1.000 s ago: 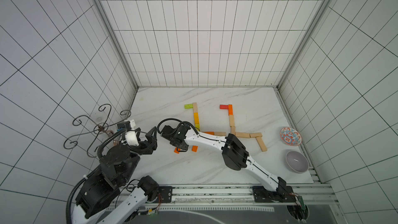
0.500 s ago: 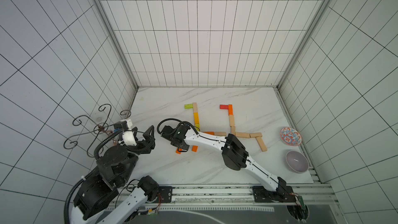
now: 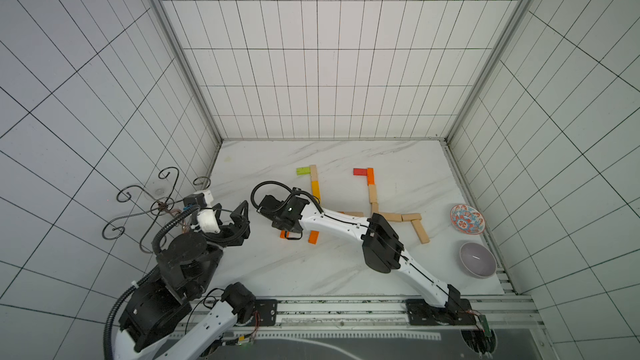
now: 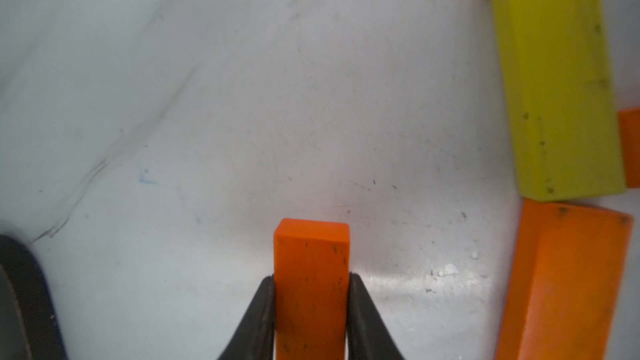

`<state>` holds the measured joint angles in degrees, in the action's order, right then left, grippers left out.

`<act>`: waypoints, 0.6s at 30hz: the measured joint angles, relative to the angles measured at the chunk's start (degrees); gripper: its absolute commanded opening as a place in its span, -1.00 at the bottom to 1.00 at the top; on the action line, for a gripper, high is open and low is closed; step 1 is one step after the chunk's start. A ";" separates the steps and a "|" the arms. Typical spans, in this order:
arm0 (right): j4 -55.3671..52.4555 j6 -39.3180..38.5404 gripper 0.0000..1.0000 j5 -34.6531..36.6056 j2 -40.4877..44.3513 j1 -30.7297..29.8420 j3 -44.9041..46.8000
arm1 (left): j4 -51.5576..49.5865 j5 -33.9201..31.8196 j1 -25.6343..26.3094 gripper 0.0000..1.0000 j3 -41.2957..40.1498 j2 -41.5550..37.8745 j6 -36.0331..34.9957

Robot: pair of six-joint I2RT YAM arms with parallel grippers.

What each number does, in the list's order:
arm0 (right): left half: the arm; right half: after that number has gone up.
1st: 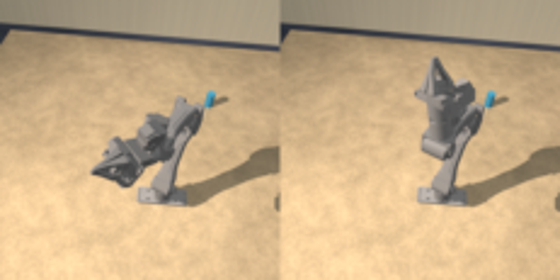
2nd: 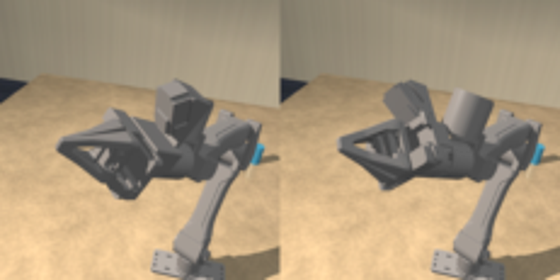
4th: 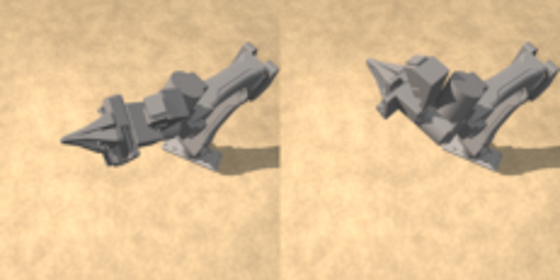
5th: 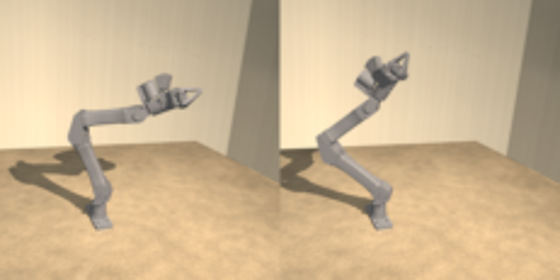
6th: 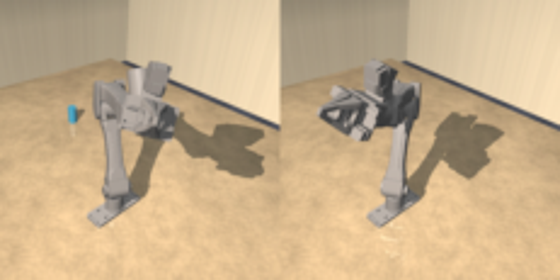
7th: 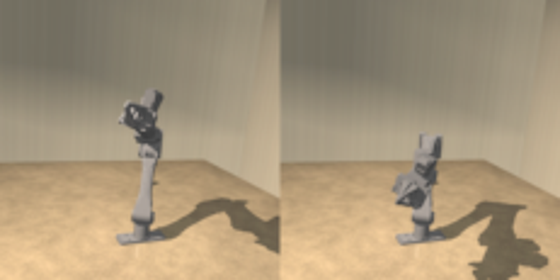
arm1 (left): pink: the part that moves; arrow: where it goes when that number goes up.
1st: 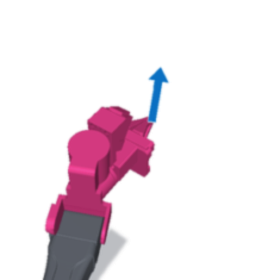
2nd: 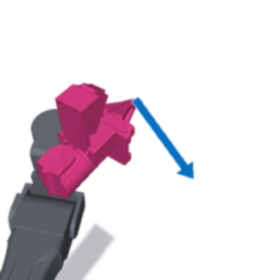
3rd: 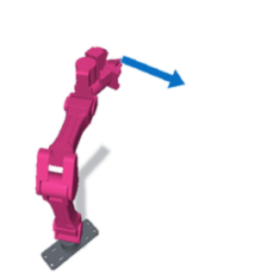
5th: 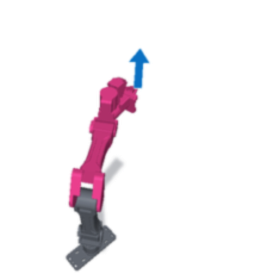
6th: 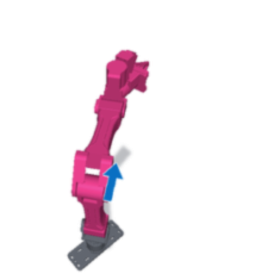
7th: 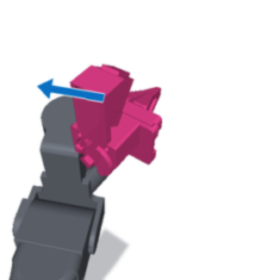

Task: Assemble a giraffe with building blocks
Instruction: Pick up the building block from the center of the board, then assemble the building block at the center of the board.

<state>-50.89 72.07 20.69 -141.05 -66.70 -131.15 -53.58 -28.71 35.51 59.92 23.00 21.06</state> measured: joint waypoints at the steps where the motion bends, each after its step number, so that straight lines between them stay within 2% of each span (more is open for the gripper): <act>1: 0.39 -0.66 -0.63 0.44 1.07 0.00 0.15 | 0.00 0.00 0.00 0.49 0.00 0.04 0.17; 9: 4.33 -6.56 -0.64 4.44 14.99 -0.11 8.83 | 0.13 0.00 0.00 0.49 0.55 0.74 1.99; 18: 10.73 -13.25 -0.68 8.52 33.20 -0.37 31.19 | 2.10 1.90 0.00 0.49 0.39 1.62 3.45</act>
<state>-40.16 58.83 29.21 -107.85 -67.07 -99.96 -51.48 -26.81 35.51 60.31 24.62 24.51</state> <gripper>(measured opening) 0.298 0.746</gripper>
